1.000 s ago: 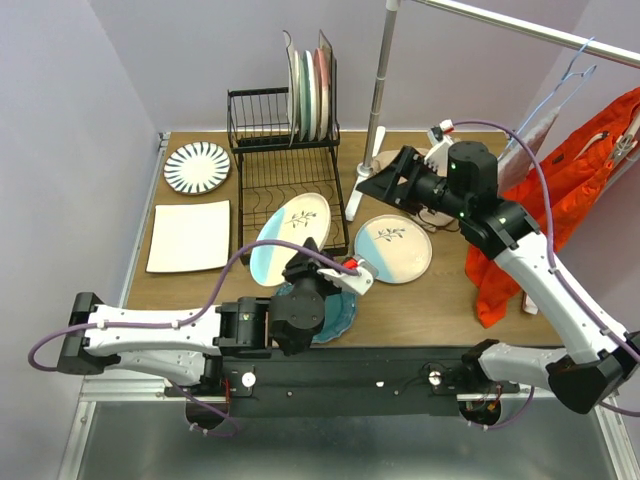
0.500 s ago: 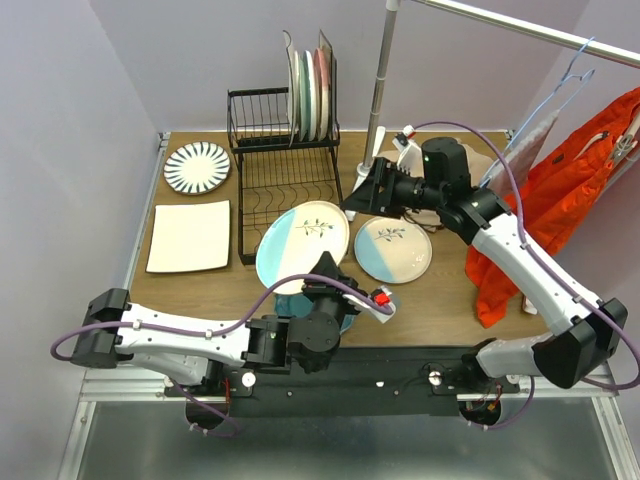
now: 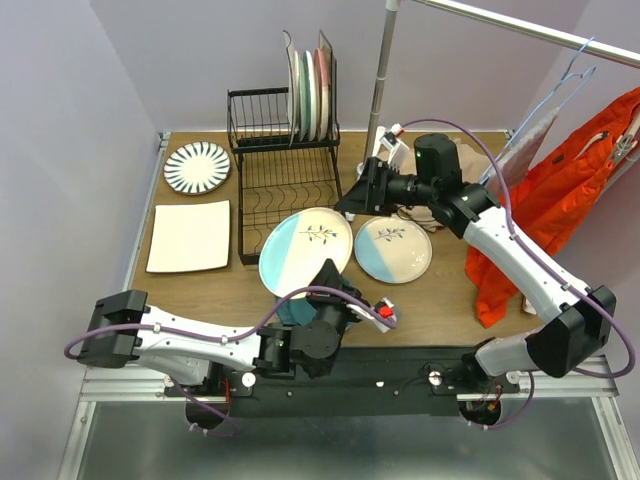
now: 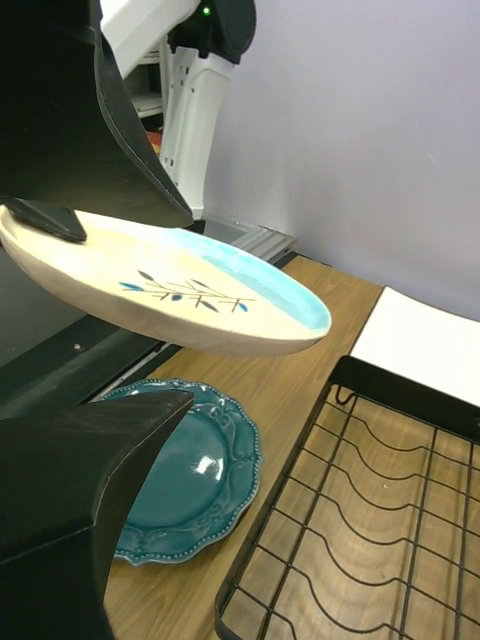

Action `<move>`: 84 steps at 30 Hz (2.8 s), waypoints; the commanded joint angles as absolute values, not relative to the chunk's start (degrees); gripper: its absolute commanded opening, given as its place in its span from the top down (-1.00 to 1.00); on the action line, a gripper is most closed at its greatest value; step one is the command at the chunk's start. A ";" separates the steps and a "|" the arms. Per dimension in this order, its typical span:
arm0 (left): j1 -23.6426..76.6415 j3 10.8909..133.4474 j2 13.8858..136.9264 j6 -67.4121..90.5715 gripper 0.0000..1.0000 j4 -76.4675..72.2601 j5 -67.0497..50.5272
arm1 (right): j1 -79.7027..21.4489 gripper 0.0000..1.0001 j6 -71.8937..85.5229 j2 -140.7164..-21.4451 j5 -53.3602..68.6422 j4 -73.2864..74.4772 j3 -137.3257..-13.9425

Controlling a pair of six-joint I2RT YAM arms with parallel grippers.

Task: Unload the plates from the dish rack
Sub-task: Place the plate at the center of the board.

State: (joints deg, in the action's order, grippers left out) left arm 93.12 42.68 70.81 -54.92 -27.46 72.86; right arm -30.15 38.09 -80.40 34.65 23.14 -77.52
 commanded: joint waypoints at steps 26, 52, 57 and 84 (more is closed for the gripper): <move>93.43 37.53 75.85 -76.99 1.00 -61.00 70.40 | -30.15 0.99 49.92 -79.54 53.35 4.31 -64.60; 99.58 42.10 72.51 -35.08 -0.34 -33.58 64.16 | -29.27 0.99 69.26 -76.29 37.97 -23.20 -55.28; 101.33 43.32 71.28 -20.59 -0.34 -24.62 58.46 | -28.74 0.99 68.91 -73.57 33.93 -22.85 -53.44; 65.50 66.27 58.01 -0.26 -0.44 0.78 18.30 | -20.48 0.99 57.22 -48.34 -2.26 3.16 -37.97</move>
